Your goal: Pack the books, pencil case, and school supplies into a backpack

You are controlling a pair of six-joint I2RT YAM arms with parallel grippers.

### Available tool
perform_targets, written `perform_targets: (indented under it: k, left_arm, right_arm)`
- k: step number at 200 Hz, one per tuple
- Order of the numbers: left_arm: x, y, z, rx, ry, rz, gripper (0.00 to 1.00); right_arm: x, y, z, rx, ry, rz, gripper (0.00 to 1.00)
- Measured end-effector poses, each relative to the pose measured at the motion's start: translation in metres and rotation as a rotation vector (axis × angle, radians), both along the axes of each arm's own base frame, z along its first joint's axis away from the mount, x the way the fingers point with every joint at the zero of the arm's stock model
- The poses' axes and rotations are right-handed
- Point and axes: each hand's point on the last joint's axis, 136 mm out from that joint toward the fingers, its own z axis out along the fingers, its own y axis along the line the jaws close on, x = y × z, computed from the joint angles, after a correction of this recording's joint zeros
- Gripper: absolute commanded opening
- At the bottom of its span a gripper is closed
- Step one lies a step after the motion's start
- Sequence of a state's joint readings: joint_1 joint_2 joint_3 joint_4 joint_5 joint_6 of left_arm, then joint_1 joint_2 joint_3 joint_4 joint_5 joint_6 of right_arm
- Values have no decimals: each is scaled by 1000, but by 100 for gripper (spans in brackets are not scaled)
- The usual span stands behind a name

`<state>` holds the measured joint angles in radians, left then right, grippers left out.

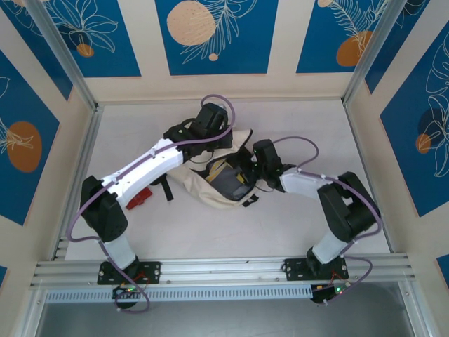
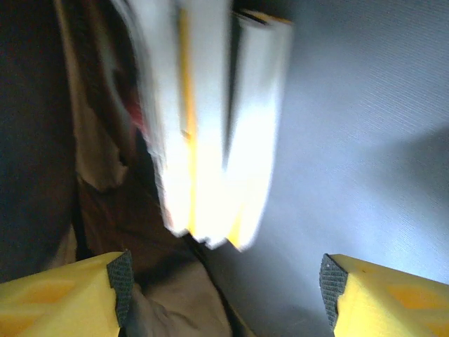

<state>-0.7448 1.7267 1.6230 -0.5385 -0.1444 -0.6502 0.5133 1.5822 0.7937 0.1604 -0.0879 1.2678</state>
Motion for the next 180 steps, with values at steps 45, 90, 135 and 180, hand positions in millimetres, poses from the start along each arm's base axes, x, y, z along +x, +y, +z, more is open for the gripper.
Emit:
perform_targets:
  k: [45, 90, 135, 180]
  left_arm:
    - [-11, 33, -26, -32, 84, 47, 64]
    - [-21, 96, -60, -36, 171, 180, 74]
    - [-39, 137, -121, 16, 309, 279, 73]
    - [-35, 136, -147, 7, 358, 307, 67]
  right_arm:
    - [-43, -63, 1, -192, 26, -107, 71]
    - [-62, -108, 12, -370, -17, -158, 71]
    - [-46, -118, 39, -487, -107, -93, 71]
    - [3, -83, 70, -469, -198, 90, 67]
